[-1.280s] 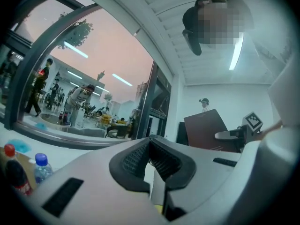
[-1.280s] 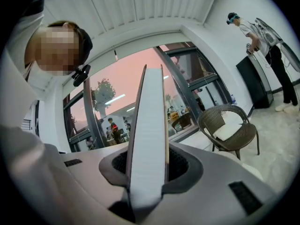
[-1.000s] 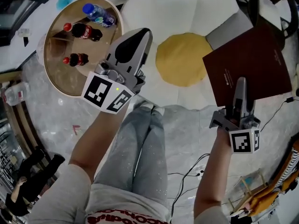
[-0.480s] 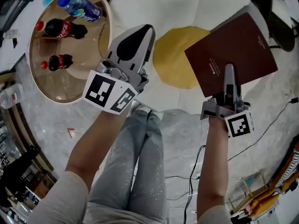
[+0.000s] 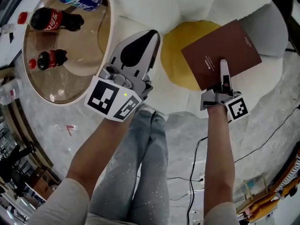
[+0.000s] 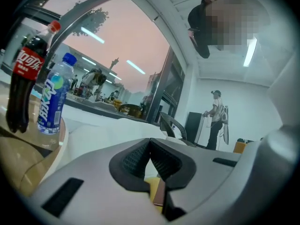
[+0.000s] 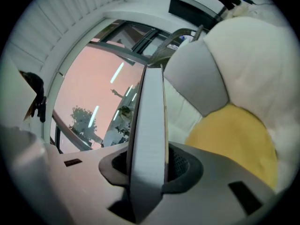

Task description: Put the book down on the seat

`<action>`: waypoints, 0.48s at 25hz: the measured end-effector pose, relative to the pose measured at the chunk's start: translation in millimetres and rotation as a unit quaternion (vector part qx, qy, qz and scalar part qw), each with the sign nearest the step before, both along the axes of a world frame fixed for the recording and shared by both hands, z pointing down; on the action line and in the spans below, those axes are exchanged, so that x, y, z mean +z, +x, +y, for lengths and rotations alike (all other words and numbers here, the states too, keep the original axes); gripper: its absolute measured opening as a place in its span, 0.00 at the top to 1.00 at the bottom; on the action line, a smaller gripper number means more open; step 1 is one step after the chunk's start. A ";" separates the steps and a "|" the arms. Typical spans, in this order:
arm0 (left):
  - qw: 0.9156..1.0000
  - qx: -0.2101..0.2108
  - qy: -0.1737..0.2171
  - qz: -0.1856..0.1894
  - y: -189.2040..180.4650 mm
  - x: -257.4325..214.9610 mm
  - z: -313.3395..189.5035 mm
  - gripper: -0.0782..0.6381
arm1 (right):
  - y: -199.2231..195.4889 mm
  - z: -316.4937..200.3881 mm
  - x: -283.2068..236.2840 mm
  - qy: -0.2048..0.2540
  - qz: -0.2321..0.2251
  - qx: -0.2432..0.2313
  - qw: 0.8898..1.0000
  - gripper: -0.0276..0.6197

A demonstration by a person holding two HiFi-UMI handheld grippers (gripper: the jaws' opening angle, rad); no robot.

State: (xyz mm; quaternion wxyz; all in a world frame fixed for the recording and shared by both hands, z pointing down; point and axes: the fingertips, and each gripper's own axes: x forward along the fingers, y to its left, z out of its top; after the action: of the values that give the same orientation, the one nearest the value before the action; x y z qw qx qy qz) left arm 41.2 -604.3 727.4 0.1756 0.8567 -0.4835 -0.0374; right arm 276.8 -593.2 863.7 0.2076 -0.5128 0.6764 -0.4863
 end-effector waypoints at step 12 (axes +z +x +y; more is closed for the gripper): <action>1.000 0.005 -0.028 -0.003 8.0 46.1 16.5 0.87 | 1.9 -1.0 87.5 -0.053 -0.090 0.042 0.994 0.72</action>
State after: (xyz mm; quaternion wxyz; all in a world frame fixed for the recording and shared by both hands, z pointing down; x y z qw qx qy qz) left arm 49.3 -587.8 773.5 0.1983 0.8542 -0.4802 -0.0204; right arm 278.7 -594.2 951.2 0.2604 -0.5050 0.6058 -0.5569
